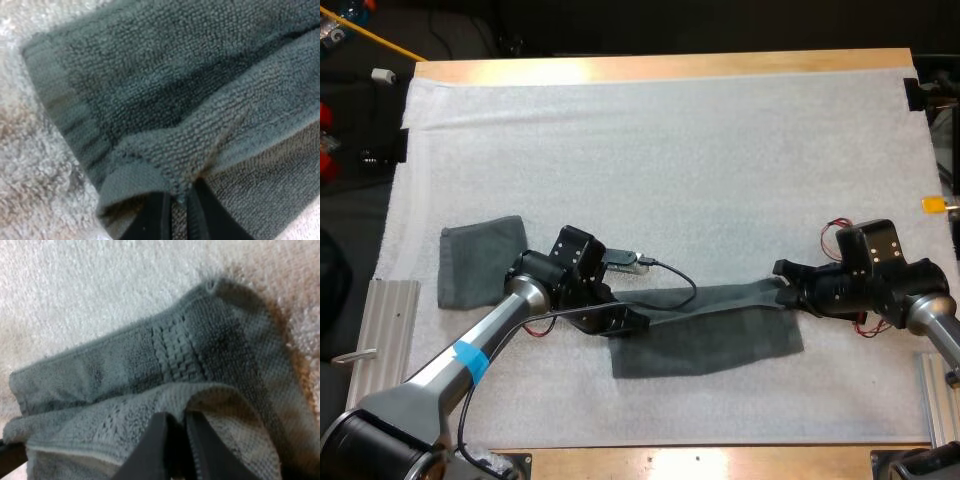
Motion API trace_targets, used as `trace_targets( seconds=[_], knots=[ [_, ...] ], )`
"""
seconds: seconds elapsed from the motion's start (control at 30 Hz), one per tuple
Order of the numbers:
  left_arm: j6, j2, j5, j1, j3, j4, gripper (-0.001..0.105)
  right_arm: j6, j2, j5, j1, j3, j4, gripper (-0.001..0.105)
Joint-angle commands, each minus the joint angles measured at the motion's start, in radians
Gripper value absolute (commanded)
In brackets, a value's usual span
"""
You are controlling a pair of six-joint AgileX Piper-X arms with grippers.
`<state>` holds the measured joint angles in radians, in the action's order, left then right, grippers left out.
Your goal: Pick towel from pile, fold and stack
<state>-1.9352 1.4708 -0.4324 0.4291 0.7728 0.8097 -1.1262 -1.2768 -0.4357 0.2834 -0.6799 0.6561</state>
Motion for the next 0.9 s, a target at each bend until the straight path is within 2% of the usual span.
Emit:
trace_targets(
  seconds=[0.0, 0.1, 0.17, 0.23, 0.37, 0.47, 0.7, 0.87],
  knots=[
    [-0.003, -0.004, 0.014, 0.001, 0.001, -0.002, 0.000, 0.003, 0.000, 0.008, 0.000, -0.002, 0.000, 0.000],
    [-0.003, -0.004, 0.009, 0.001, 0.001, -0.011, 0.000, 0.003, 0.000, 0.008, 0.000, -0.002, 0.000, 0.000],
    [-0.003, -0.004, 0.008, 0.001, 0.001, -0.025, 0.004, 0.003, 0.000, 0.007, 0.000, -0.002, -0.005, 0.004],
    [-0.003, -0.004, -0.007, 0.001, 0.004, -0.034, 0.012, 0.003, 0.000, 0.005, 0.000, -0.002, -0.017, 0.013],
    [-0.005, -0.005, -0.029, 0.001, 0.030, -0.044, 0.043, -0.005, 0.000, -0.023, 0.000, -0.002, -0.068, 0.043],
    [-0.003, -0.017, -0.029, 0.001, 0.062, -0.043, 0.056, -0.020, 0.002, -0.065, 0.000, -0.002, -0.109, 0.050],
    [0.004, -0.135, -0.029, 0.001, 0.096, -0.032, 0.057, -0.143, 0.059, -0.057, 0.000, -0.002, -0.087, 0.050],
    [0.004, -0.253, -0.029, 0.001, 0.096, 0.023, 0.057, -0.279, 0.154, 0.068, 0.000, -0.004, 0.027, 0.050]
  ],
)
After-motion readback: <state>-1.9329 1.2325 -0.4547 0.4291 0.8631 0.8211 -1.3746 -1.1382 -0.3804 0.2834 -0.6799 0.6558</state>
